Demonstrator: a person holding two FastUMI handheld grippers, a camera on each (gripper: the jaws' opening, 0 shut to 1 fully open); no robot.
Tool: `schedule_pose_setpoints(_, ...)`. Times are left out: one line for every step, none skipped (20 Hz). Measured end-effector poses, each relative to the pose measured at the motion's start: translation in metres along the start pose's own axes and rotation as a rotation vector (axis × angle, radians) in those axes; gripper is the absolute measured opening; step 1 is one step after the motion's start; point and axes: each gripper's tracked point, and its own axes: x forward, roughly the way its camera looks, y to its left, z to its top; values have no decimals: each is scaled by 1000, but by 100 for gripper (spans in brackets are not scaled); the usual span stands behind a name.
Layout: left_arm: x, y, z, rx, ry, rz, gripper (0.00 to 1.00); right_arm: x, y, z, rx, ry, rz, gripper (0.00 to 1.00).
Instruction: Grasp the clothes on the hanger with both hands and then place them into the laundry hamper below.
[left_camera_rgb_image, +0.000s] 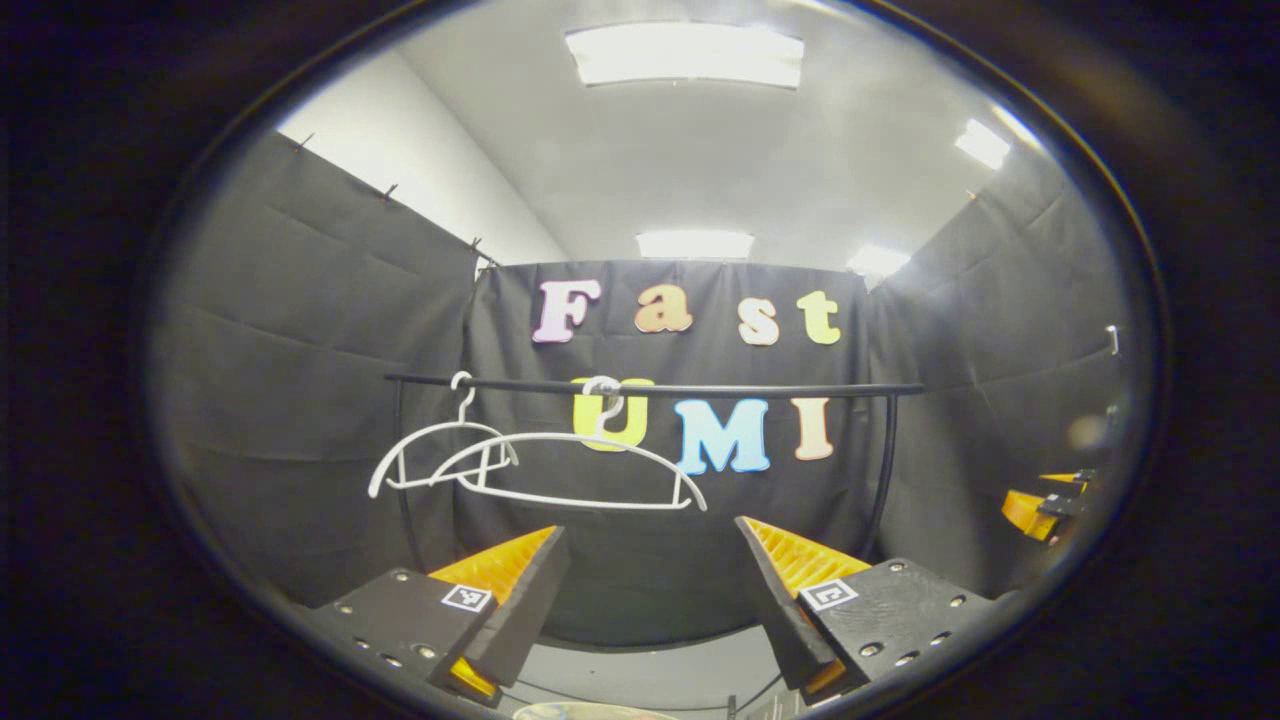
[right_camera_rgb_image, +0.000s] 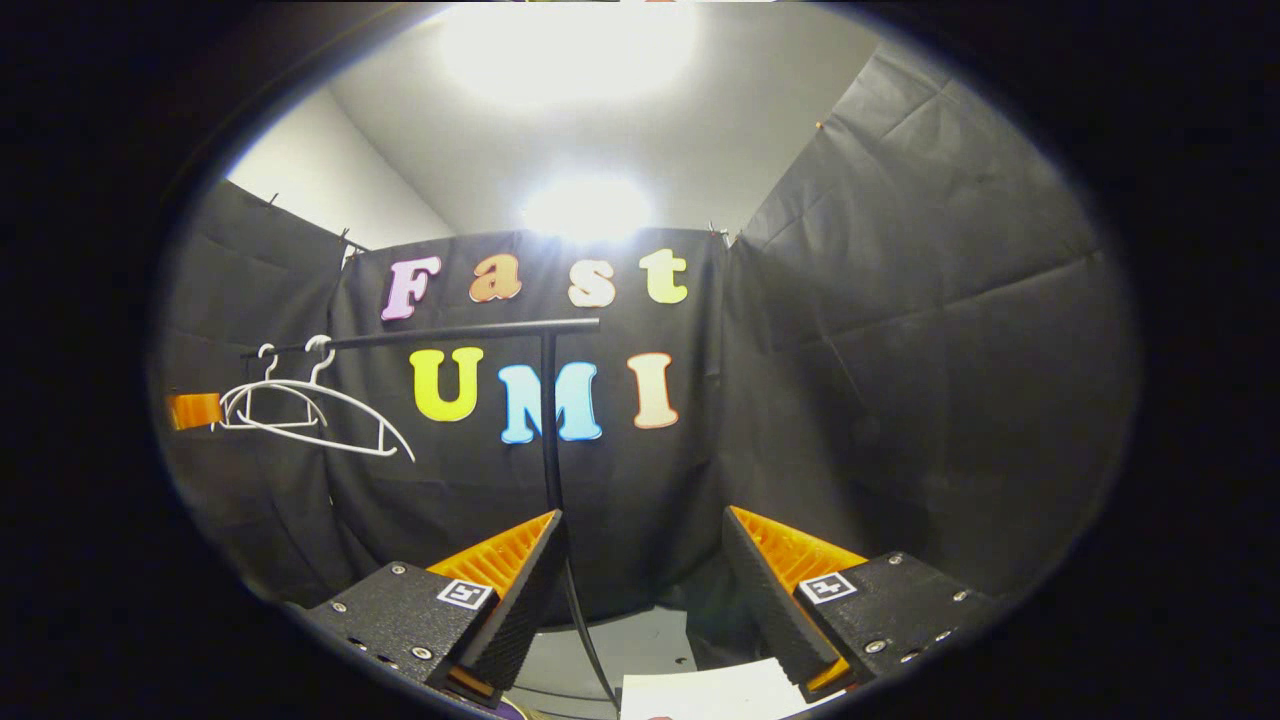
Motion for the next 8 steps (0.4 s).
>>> schedule_pose_setpoints(-3,9,-3,-18,-2,-2,100,-1,-5,-1,4,11,-23,95)
schedule_pose_setpoints(-6,17,-9,-43,-2,-9,100,-6,-2,-6,11,24,-38,91)
schedule_pose_setpoints(-8,25,-12,-67,-9,-13,100,-12,4,-8,19,22,-44,95)
schedule_pose_setpoints(-11,36,-17,-86,-5,-10,100,-15,12,-10,21,24,-48,95)
schedule_pose_setpoints(-14,46,-23,-98,8,-4,100,-19,19,-15,16,30,-44,95)
schedule_pose_setpoints(-16,53,-29,-98,12,-8,100,-25,28,-15,5,23,-42,95)
schedule_pose_setpoints(-17,60,-32,-87,11,-12,100,-29,31,-16,-9,19,-45,92)
schedule_pose_setpoints(-20,67,-36,-66,11,-12,95,-33,34,-17,-20,21,-48,95)
